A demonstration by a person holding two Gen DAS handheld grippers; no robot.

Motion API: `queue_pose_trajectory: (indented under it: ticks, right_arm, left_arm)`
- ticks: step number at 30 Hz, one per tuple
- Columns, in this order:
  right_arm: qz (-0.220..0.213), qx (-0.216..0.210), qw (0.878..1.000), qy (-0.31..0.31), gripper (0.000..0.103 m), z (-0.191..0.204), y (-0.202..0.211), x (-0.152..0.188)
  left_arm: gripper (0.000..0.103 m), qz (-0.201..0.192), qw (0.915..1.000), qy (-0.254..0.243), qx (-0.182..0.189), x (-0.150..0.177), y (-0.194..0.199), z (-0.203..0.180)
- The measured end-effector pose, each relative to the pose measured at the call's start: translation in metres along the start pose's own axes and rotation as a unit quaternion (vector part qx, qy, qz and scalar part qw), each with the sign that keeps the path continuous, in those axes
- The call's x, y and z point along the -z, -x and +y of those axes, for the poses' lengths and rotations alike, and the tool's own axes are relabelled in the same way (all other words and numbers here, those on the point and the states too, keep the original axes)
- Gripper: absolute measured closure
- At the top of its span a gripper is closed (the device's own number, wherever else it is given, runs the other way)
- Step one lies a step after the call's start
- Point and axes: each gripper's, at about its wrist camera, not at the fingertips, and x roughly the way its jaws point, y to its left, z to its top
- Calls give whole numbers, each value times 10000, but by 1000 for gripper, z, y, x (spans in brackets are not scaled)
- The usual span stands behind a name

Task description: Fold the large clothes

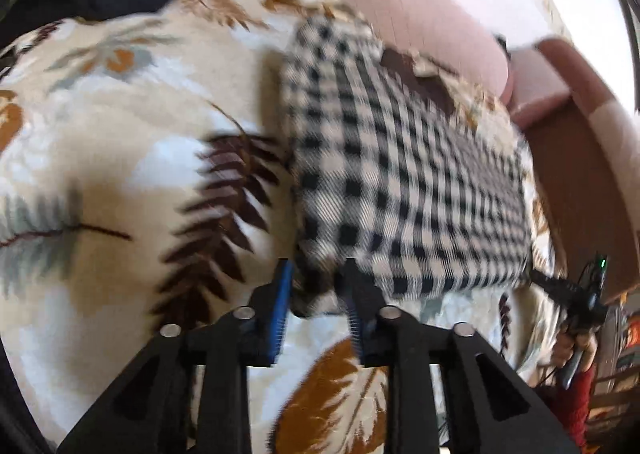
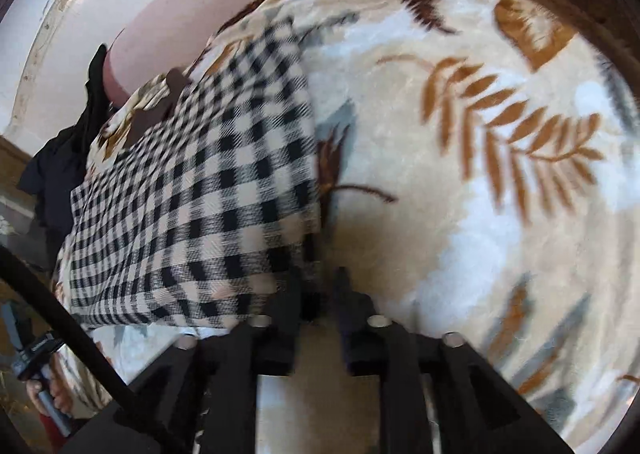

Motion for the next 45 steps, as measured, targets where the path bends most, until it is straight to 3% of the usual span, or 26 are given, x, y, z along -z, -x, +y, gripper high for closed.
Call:
queue_pose_trajectory:
  ticks: [1, 5, 10, 14, 18, 20, 22, 25, 28, 33, 35, 38, 41, 45]
  right_arm:
    - [-102, -12, 9999, -77, 70, -5, 5, 1]
    - [-659, -262, 9971, -276, 70, -9, 29, -1]
    - [-1149, -680, 9909, 159, 70, 41, 28, -11]
    - [-979, -964, 9878, 734, 70, 90, 6, -9]
    - [-222, -2139, 9715, 998, 66, 142, -34, -5]
    - [60, -2339, 9677, 937, 66, 153, -52, -2]
    - [243, -2312, 9682, 920, 66, 161, -67, 0]
    - [135, -1989, 9770, 752, 66, 146, -74, -7]
    - [-143, -1633, 9860, 315, 66, 108, -68, -21]
    - [-359, -1656, 9838, -581, 68, 40, -54, -38]
    - [-568, -1103, 9906, -583, 68, 26, -43, -40]
    - [-685, -409, 9939, -762, 64, 2, -37, -43]
    - [-892, -498, 9901, -966, 61, -8, -25, -39]
    - [-1030, -856, 9908, -191, 61, 37, -9, -27]
  left_arm:
    - [64, -126, 9999, 83, 30, -1, 6, 5]
    - [62, -483, 9976, 425, 257, -9, 21, 18]
    - [61, -500, 9986, 47, 193, -16, 4, -23]
    - [56, -529, 9977, -345, 257, -14, -10, -56]
    - [52, -506, 9971, -438, 375, -18, -33, -79]
    - [52, -458, 9974, -508, 234, -19, -48, -86]
    - [52, -416, 9973, -602, 20, -20, -58, -87]
    - [52, -429, 9972, -606, -79, -21, -61, -77]
    - [52, -570, 9976, -372, -153, -25, -51, -55]
    - [52, -550, 9963, 187, -629, -28, -45, -10]
    - [52, -516, 9948, 436, -765, -27, -42, 10]
    - [52, -600, 9931, 814, -598, -24, -30, 29]
    - [52, -911, 9907, 835, -566, -22, -10, 25]
    - [51, -1269, 9913, 188, -305, -21, 3, -21]
